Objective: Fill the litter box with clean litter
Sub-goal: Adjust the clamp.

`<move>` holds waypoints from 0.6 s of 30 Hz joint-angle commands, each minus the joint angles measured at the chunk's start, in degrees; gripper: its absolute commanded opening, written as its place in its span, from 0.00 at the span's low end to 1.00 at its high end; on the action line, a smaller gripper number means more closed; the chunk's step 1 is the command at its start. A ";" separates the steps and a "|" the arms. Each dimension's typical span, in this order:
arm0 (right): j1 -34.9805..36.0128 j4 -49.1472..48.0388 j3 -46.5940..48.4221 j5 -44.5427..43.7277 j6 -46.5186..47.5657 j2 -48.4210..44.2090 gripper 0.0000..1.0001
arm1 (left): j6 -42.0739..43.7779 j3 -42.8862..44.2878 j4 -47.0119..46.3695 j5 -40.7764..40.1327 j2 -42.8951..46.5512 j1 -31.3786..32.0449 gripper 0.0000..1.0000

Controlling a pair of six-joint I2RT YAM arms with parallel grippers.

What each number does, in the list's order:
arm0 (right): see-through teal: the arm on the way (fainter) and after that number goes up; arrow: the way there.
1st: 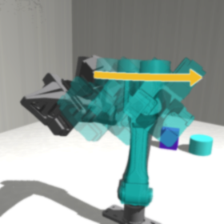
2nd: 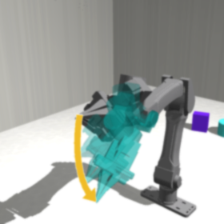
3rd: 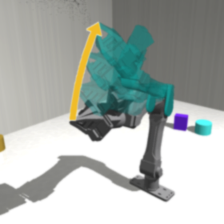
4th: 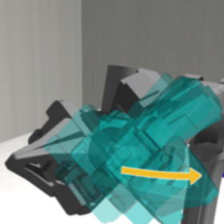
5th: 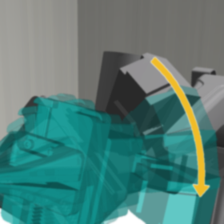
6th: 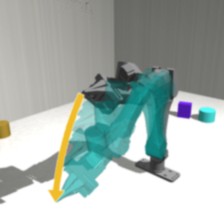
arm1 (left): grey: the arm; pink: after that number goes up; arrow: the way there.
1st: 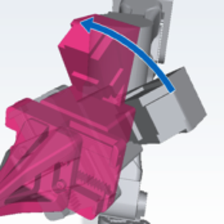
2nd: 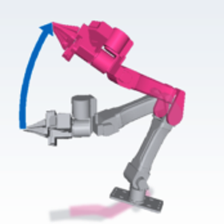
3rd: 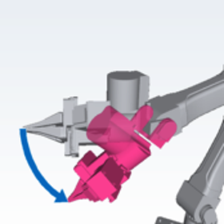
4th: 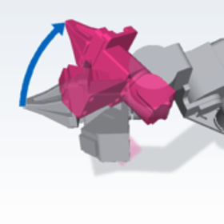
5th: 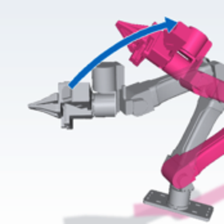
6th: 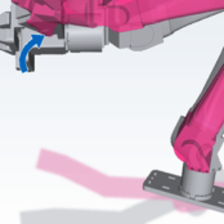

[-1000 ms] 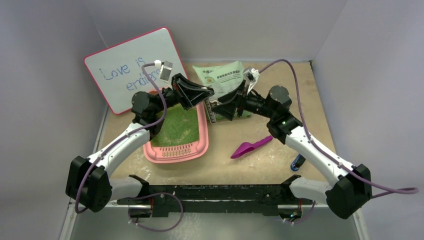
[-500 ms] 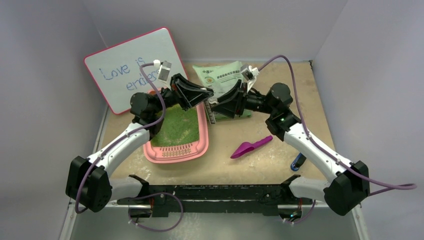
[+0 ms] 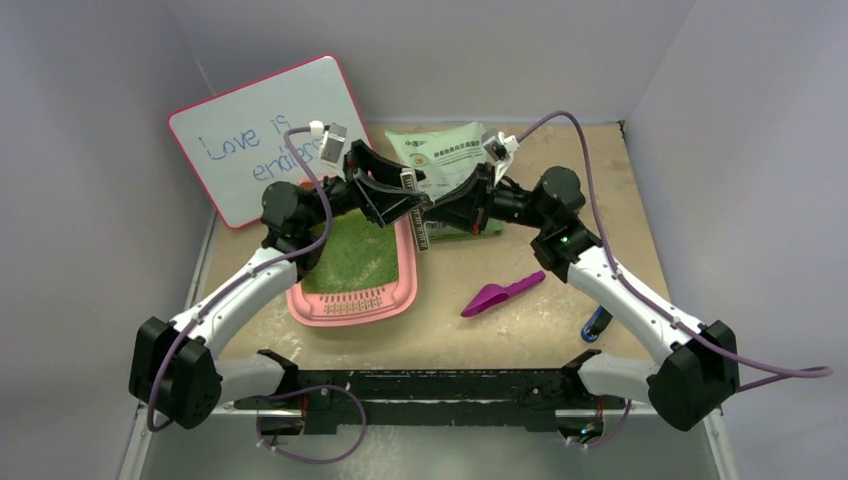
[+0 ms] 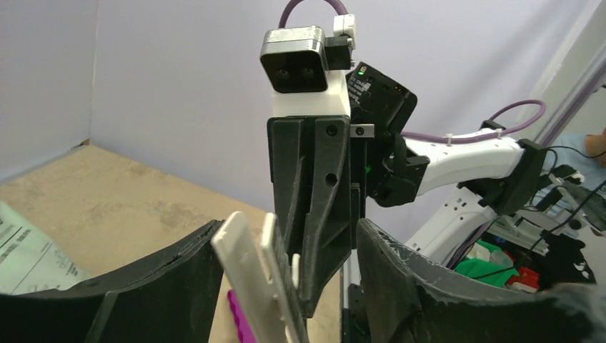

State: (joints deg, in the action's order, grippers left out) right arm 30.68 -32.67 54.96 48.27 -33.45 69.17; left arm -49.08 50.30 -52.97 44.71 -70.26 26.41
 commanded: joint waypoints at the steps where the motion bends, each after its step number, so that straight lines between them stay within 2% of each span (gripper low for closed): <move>1: -0.53 7.53 1.32 -8.75 3.96 -1.66 0.00 | 18.00 6.02 19.11 -3.05 4.13 0.04 0.68; 4: -0.70 12.05 0.47 -14.46 6.02 -2.80 0.00 | 30.38 12.29 35.18 -7.34 4.12 -1.10 0.72; 8: -0.75 22.61 1.74 -24.54 10.05 -3.12 0.00 | 33.10 16.69 38.22 -7.63 2.63 -6.65 0.75; 11: -0.78 29.34 2.51 -35.70 13.41 -4.35 0.00 | 36.69 20.29 41.74 -6.79 -0.56 -10.20 0.77; 14: -0.79 36.57 4.07 -46.05 16.73 -5.74 0.00 | 44.40 25.19 47.39 -3.87 -6.11 -11.02 0.78; 18: -0.88 42.92 6.63 -52.57 20.56 -7.18 0.00 | 56.74 35.36 58.90 1.30 -18.73 -11.03 0.80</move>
State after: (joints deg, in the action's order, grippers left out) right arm 30.02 2.70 56.31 8.27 -19.07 64.99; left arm -7.84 76.97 -7.92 40.51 -78.43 15.44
